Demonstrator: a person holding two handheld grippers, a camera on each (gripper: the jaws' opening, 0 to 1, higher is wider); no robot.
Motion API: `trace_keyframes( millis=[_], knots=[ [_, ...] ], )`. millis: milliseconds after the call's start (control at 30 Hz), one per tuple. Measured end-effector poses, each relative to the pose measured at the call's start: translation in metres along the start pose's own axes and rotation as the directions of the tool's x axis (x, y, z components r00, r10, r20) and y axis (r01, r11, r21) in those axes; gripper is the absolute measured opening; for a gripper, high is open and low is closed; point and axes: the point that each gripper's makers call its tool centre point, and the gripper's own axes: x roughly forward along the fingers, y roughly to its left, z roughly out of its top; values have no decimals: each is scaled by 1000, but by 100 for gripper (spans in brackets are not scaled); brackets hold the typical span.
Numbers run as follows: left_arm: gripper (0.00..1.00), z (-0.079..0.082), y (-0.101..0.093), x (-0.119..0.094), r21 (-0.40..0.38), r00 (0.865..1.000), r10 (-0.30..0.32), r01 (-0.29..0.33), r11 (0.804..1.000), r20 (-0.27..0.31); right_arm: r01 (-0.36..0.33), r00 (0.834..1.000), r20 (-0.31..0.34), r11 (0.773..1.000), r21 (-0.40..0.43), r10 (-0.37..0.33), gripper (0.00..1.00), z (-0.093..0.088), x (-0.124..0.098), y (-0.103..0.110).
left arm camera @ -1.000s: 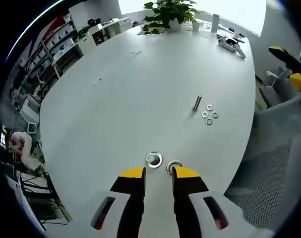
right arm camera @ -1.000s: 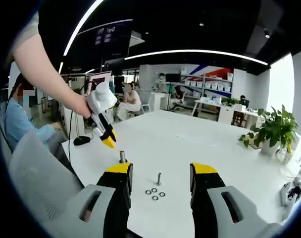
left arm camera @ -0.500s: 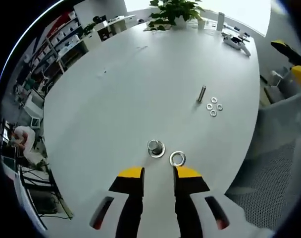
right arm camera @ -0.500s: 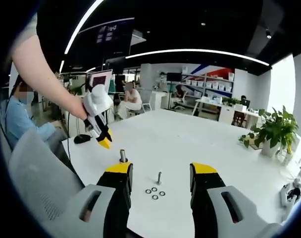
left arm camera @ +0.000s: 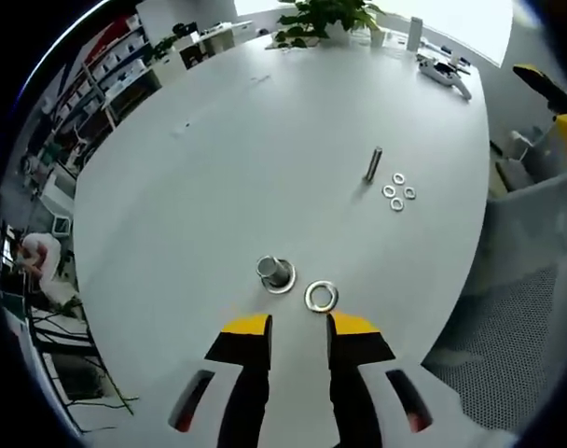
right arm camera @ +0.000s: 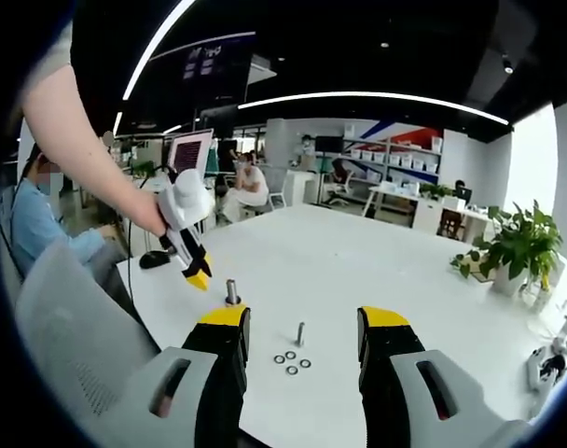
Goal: Place the washer onto the threaded stud by aligning its center hole with the stud, sliding it down to the base, and recovering from edge contact or off-axis alignment until the washer reaches the visible bottom stop.
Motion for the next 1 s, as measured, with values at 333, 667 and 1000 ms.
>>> trace_keyframes(
  millis=[333, 667, 1000],
  knots=[
    [22, -4, -3, 10, -10, 999, -14, 14, 1000, -29, 4, 1000, -2, 1000, -2, -4, 48, 0, 0, -1],
    [22, -5, -6, 18, 4, 999, -21, 21, 1000, -47, 7, 1000, -5, 1000, -2, -7, 48, -1, 0, -1],
    [22, -6, -3, 23, 7, 998, -15, 16, 1000, -61, 11, 1000, -7, 1000, 0, -11, 48, -1, 0, -2]
  ],
)
